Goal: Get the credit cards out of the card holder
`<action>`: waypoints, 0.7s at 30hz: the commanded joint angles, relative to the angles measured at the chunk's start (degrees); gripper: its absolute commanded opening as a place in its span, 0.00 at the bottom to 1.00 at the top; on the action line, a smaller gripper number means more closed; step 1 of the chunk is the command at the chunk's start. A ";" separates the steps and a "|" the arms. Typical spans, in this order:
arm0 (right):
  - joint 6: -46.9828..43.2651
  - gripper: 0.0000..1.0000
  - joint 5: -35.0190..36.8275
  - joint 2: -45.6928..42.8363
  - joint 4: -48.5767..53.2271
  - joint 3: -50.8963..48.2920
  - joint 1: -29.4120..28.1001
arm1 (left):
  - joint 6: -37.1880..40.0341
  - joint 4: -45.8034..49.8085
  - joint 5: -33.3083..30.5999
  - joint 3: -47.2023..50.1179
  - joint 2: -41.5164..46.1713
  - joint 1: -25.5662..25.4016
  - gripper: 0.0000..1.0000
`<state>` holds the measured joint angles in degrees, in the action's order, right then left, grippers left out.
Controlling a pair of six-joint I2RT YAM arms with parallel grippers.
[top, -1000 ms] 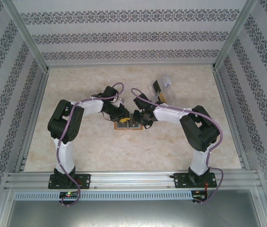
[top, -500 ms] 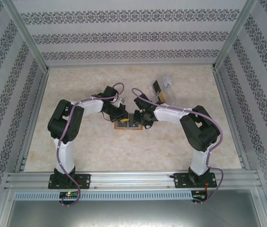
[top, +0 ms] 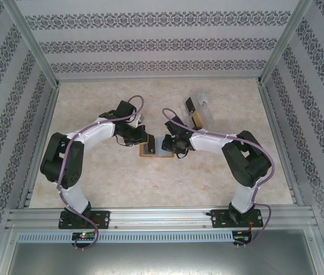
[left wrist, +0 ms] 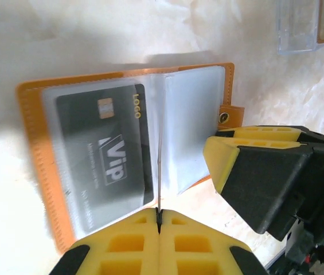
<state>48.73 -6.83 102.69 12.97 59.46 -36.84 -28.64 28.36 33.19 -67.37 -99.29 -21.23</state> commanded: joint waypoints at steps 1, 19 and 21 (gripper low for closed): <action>-2.69 0.38 0.15 -7.16 -4.79 -3.00 0.05 | 2.55 3.06 -3.04 1.10 3.78 1.16 0.00; 2.54 0.77 -26.14 -16.79 -31.50 -10.16 7.58 | -14.26 -21.52 23.21 4.23 10.75 6.69 0.00; 4.46 0.77 -30.17 -15.73 -34.71 -9.53 8.81 | -18.08 -26.88 25.94 4.95 9.63 6.98 0.00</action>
<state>49.45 -28.53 86.63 -13.41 49.63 -29.32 -39.62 12.53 52.10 -63.48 -89.97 -14.90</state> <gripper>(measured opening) 0.766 0.049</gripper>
